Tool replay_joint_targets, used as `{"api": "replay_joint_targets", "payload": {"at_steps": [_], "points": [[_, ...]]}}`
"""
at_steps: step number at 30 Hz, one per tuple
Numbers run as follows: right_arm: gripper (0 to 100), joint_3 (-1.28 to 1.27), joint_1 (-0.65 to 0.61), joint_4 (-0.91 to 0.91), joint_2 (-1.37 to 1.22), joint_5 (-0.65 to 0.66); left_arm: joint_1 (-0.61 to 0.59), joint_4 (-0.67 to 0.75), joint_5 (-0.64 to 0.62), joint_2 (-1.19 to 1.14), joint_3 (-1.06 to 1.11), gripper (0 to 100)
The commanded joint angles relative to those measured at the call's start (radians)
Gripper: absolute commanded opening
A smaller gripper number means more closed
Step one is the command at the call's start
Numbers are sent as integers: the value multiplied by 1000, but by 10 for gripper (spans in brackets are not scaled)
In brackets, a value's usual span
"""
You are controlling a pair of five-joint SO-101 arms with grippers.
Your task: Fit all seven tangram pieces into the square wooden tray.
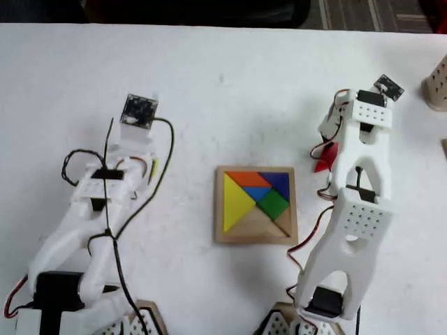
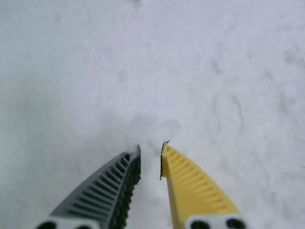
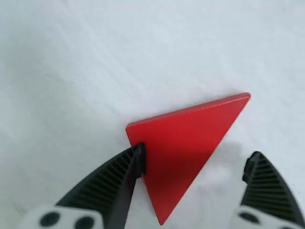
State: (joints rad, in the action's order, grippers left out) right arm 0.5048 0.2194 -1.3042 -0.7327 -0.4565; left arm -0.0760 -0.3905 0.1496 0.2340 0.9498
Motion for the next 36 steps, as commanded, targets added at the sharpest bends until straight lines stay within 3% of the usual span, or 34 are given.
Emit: {"api": "replay_joint_targets", "payload": {"at_steps": [1, 8, 17, 21, 24, 29, 36], "points": [[319, 44, -7, 53, 1, 14, 30, 17, 11, 13, -3, 106], [119, 44, 42, 99, -13, 54, 30, 17, 11, 13, -3, 106], [134, 144, 134, 128, -88, 612, 30, 20, 11, 13, -3, 106], [134, 292, 137, 27, -134, 901, 30, 25, 11, 13, -3, 108], [134, 425, 136, -88, -153, 1020, 30, 25, 11, 13, -3, 107], [134, 655, 128, -278, -159, 991, 25, 25, 11, 13, -3, 106], [133, 744, 117, -249, -170, 582, 24, 17, 11, 13, -3, 106]]}}
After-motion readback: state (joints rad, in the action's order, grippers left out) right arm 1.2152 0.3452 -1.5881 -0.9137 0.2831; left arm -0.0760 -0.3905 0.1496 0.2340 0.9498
